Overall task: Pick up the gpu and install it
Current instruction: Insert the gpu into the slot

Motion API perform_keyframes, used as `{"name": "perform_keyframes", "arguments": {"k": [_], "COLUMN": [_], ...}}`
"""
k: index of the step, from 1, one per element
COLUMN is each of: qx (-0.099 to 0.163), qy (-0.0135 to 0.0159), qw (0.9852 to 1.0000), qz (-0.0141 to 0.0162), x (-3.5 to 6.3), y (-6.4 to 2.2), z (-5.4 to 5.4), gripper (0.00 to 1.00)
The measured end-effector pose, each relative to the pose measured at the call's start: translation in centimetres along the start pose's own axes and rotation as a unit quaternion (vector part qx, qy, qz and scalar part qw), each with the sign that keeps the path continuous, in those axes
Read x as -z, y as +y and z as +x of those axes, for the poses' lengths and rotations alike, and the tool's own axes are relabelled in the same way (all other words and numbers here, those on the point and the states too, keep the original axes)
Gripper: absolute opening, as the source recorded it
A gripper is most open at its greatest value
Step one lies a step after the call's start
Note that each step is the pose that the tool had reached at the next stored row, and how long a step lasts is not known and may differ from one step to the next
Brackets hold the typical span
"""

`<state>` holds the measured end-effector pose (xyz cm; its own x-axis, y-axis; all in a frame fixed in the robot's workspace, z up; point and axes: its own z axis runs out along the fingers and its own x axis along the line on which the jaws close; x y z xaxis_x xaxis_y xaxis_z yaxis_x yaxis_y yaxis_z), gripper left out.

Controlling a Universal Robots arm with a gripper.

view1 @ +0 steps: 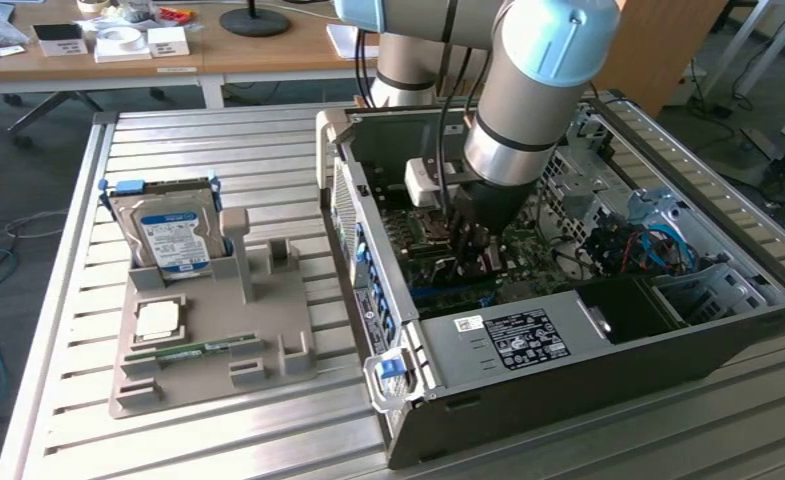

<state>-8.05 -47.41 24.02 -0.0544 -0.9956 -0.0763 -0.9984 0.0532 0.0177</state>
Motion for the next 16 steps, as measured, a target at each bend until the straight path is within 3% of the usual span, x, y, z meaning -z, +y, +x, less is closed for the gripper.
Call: {"name": "perform_keyframes", "arguments": {"k": [16], "qx": [0.0], "qy": [-0.0002], "qw": [1.0], "qz": [0.0001], "x": [0.06], "y": [0.01], "z": [-0.01], "gripper": [0.27]}}
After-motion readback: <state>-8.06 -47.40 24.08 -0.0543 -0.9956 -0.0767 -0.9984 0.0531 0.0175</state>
